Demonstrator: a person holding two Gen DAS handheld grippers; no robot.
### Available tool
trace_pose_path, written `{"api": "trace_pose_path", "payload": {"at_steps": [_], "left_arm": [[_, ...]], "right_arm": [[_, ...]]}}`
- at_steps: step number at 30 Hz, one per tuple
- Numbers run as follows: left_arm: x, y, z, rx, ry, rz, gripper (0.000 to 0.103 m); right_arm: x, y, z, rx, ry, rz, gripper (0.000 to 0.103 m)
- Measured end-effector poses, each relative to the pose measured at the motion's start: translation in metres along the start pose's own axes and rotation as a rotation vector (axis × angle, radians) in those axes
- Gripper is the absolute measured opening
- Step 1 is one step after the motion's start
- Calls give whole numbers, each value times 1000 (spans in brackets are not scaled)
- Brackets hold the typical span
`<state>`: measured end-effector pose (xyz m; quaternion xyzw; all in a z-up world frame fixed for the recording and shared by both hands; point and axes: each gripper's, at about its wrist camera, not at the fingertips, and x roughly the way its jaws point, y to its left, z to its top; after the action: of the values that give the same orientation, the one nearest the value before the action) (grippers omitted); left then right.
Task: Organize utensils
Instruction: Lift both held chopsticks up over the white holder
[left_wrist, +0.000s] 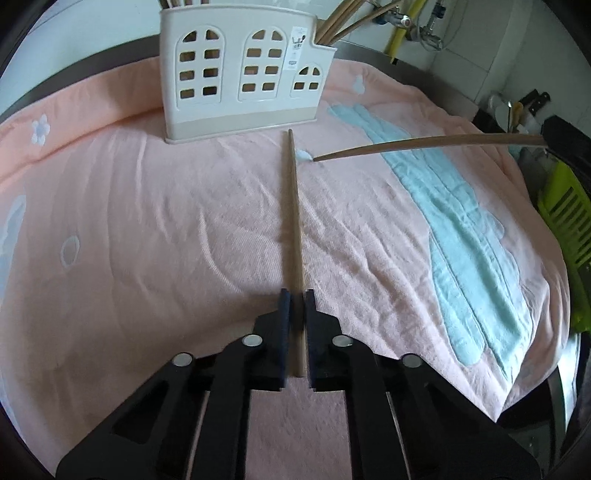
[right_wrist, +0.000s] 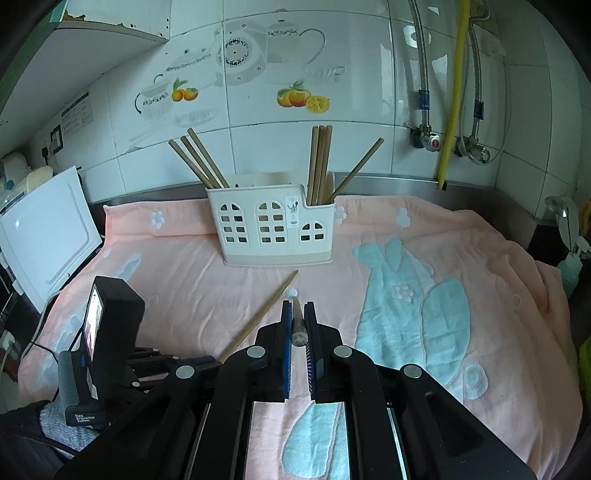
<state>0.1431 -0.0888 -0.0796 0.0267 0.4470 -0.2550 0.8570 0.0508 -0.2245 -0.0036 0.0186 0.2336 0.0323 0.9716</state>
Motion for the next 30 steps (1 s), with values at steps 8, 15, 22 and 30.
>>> {"api": "trace_pose_path", "payload": {"at_steps": [8,15,22,30], "left_arm": [[-57,0,24,28,-166,-16,6],[-98,6,58,47,-276,-25,5],[-121,12,97,45,-326,-31,5],[-162,8,138,70,-432,-8,5]], "right_arm": [[-5,-3,22,-19,-18,34,7],[-5,-1,59,-65,-39,68,7],[-9,0,113,-104,-94,89,7],[-10,3,168,-119,-146,118,7]]}}
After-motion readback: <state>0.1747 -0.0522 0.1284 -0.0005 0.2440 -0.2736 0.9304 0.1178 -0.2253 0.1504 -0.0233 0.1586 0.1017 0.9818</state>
